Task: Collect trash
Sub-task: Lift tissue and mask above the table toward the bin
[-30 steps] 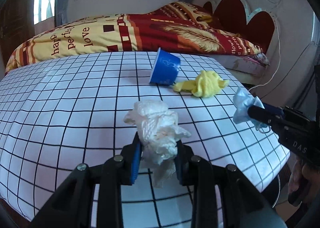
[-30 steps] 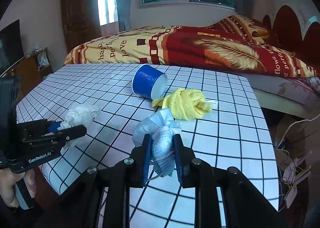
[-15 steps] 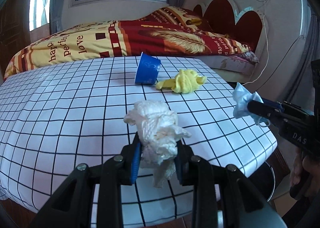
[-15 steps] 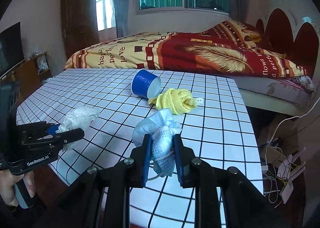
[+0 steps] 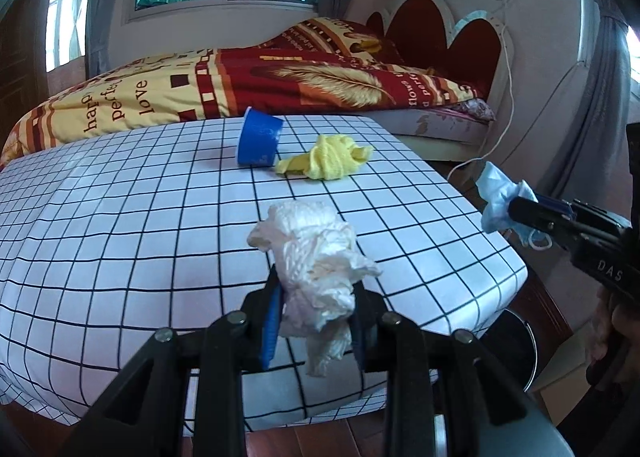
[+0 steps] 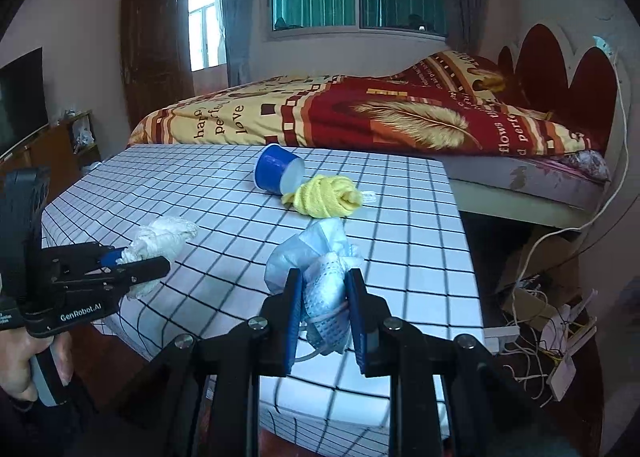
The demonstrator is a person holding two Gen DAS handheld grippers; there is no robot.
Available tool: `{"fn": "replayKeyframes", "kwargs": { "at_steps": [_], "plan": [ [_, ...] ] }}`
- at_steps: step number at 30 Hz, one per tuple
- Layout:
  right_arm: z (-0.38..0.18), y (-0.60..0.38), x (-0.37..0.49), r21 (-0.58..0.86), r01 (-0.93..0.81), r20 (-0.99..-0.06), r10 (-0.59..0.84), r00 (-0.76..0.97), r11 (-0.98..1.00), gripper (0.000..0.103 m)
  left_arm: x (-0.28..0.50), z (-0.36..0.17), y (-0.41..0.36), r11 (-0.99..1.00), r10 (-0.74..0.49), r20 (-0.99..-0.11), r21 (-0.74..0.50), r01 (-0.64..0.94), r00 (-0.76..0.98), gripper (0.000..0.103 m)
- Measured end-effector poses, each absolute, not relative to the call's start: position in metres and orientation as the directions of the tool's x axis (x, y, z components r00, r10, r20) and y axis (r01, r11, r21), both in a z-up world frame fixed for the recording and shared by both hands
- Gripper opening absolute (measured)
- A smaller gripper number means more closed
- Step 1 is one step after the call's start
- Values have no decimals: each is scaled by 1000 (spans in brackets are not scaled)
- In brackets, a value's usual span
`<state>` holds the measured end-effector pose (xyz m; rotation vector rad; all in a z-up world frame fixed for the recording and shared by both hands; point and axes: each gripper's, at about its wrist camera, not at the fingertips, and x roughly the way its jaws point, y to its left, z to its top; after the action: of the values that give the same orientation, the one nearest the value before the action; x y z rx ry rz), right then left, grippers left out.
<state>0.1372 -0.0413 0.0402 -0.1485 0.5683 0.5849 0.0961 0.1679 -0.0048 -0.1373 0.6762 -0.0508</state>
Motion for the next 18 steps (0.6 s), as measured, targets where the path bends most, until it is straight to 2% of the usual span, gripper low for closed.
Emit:
{"fn": "replayKeyframes", "kwargs": {
  "at_steps": [18],
  "plan": [
    [20,-115,117,70,-459,-555,417,720,886,24,96,-12,94,982,-189,-620,-125,143,761,30]
  ]
}}
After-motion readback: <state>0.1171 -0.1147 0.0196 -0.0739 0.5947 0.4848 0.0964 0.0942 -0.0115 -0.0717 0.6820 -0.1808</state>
